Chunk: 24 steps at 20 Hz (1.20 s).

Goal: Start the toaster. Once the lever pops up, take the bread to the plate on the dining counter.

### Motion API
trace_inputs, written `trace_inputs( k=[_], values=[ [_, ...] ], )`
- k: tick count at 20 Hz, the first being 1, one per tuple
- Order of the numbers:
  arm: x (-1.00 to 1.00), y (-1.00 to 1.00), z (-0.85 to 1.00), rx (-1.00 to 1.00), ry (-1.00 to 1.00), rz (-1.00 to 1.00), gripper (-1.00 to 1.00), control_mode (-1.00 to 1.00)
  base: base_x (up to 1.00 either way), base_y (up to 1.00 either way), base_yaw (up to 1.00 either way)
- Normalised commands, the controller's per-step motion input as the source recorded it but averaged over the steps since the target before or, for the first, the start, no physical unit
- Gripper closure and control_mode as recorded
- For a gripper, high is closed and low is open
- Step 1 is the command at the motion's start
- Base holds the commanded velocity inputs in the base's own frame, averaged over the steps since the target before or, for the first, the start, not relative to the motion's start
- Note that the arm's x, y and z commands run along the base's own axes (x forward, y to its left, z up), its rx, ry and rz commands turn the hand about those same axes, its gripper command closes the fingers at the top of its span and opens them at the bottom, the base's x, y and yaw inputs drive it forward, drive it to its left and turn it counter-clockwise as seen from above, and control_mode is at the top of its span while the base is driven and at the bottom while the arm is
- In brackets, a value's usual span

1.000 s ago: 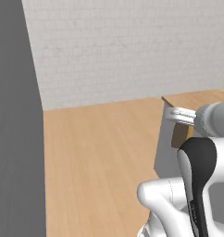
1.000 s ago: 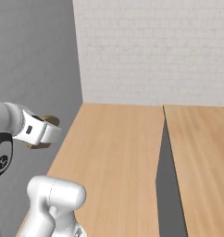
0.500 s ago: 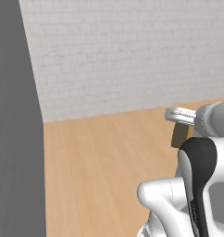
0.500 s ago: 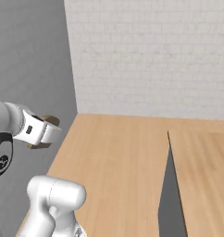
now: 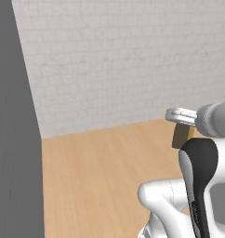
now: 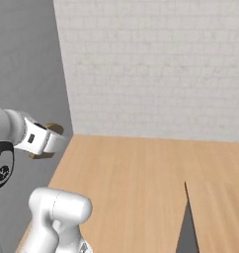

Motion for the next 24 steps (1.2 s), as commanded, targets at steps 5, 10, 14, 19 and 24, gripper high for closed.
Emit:
trace_inputs(
  k=[5, 10, 14, 19, 24],
  values=[
    [0.0, 0.0, 0.0, 0.0, 0.0, 0.0, 1.0, 1.0, 1.0, 0.02, -0.25],
    [0.0, 0.0, 0.0, 0.0, 0.0, 0.0, 1.0, 1.0, 1.0, 0.08, -0.41],
    [0.0, 0.0, 0.0, 0.0, 0.0, 0.0, 1.0, 1.0, 1.0, 0.06, -0.49],
    [0.0, 0.0, 0.0, 0.0, 0.0, 0.0, 1.0, 1.0, 0.99, 0.0, -0.51],
    [0.0, 0.0, 0.0, 0.0, 0.0, 0.0, 1.0, 1.0, 0.92, 0.0, -0.54]
  ],
)
